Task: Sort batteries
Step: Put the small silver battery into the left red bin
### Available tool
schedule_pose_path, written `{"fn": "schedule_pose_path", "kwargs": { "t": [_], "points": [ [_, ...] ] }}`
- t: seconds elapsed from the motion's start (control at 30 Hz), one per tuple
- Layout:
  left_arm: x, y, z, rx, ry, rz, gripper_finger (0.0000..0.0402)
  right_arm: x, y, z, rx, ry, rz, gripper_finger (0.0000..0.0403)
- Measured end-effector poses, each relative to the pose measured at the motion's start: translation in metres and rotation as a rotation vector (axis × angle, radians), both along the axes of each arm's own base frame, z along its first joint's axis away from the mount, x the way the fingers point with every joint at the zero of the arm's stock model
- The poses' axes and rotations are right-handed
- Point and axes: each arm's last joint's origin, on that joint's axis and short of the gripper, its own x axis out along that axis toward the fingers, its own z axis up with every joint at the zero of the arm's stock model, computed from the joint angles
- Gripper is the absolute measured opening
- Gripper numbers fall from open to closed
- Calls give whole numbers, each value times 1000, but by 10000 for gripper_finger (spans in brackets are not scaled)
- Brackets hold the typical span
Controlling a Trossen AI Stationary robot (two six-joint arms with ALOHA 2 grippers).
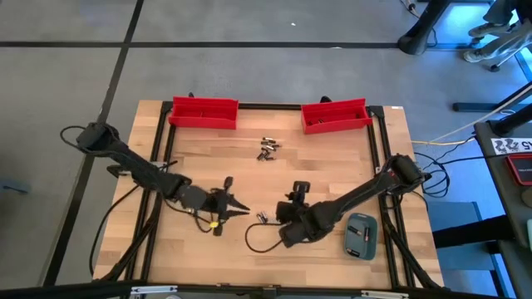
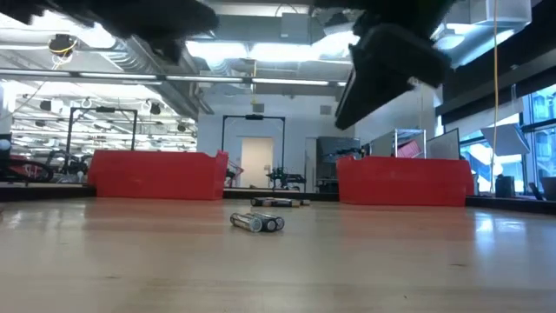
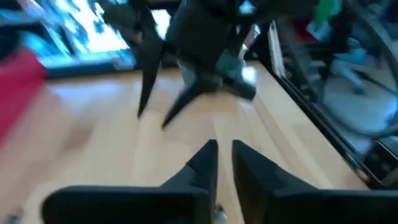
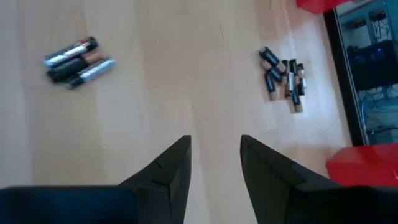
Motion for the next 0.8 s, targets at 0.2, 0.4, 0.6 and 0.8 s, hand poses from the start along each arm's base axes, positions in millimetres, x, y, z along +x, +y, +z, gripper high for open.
{"fn": "schedule_pose_path", "kwargs": {
  "t": [0.2,0.4,0.6,0.8],
  "points": [
    [8,25,-9,-29,145,-60,115,-9,12,-26,84,-55,10,138],
    [16,41,-16,-79,191,-85,178,-17,4,-47,132,-46,-6,138],
    [27,39,-36,-21,214,-147,205,-37,-20,-45,207,-142,-29,138],
    [40,39,-56,-23,197,-158,208,-43,-37,-48,371,-361,-27,138]
  ]
}}
